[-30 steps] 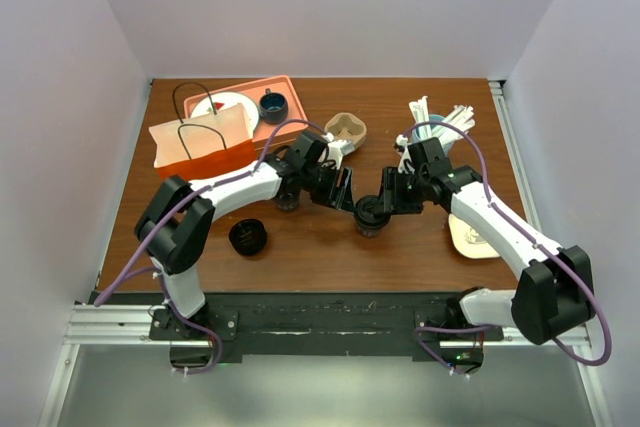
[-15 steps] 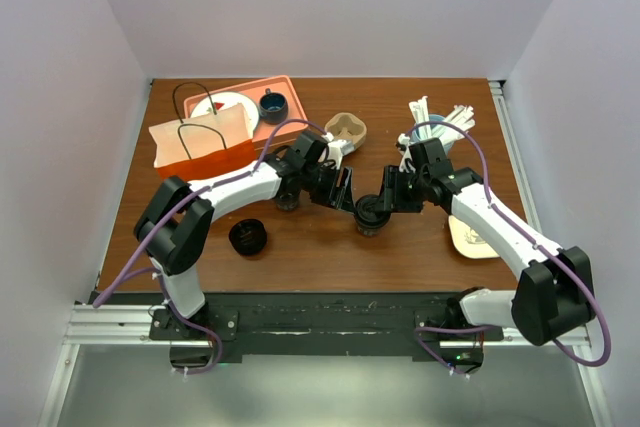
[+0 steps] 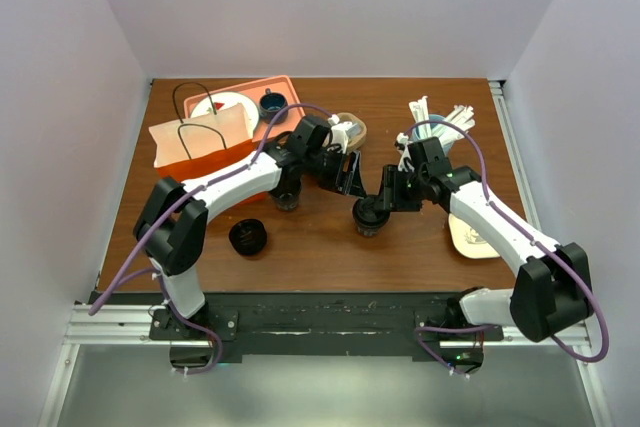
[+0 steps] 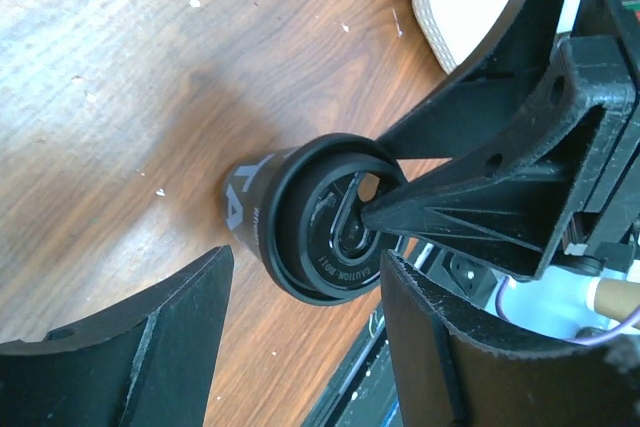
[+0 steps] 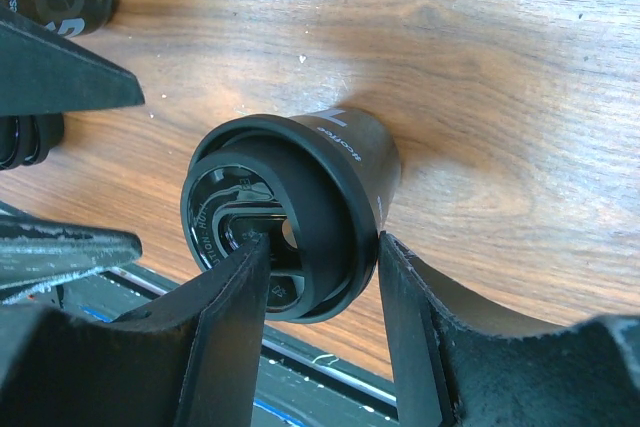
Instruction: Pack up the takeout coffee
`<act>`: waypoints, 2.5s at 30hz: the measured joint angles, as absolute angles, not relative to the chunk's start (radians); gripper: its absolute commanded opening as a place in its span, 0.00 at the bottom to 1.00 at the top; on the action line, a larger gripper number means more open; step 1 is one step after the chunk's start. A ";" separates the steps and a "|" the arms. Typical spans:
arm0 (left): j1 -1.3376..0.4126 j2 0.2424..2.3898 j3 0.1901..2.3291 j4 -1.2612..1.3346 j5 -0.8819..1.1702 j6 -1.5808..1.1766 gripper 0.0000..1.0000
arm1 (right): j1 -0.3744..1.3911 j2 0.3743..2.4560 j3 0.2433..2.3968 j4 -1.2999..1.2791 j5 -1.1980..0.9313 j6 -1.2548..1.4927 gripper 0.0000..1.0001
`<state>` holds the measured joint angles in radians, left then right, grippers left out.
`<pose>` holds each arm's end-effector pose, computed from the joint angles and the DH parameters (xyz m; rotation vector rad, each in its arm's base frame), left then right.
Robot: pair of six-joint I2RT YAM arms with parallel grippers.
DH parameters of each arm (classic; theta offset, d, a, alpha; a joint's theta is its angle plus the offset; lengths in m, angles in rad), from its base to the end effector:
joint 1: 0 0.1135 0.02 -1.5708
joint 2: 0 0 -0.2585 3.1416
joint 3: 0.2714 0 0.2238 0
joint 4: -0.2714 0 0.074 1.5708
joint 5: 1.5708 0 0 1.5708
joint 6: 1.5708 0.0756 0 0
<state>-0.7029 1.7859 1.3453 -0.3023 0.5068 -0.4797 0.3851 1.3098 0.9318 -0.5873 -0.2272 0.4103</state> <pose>0.2807 -0.2859 0.2336 0.5575 2.4368 -1.1423 0.2344 0.1134 0.2180 -0.0600 2.6085 0.5897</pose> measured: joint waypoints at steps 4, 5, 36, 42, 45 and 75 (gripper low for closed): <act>-0.703 1.787 1.341 -0.292 0.530 -0.488 0.64 | 0.385 1.312 0.933 -0.587 -0.228 0.410 0.49; -0.703 1.787 1.337 -0.282 0.534 -0.489 0.64 | 0.385 1.313 0.934 -0.587 -0.228 0.410 0.49; -0.720 1.861 1.267 -0.177 0.588 -0.489 0.53 | 0.385 1.320 0.943 -0.593 -0.233 0.412 0.53; -0.723 1.862 1.267 -0.176 0.585 -0.488 0.52 | 0.385 1.321 0.980 -0.647 -0.227 0.411 0.58; -0.723 1.864 1.268 -0.173 0.584 -0.488 0.52 | 0.384 1.321 1.000 -0.660 -0.228 0.412 0.60; -0.729 1.870 1.276 -0.179 0.572 -0.488 0.49 | 0.268 1.213 0.849 -0.649 -0.377 0.440 0.32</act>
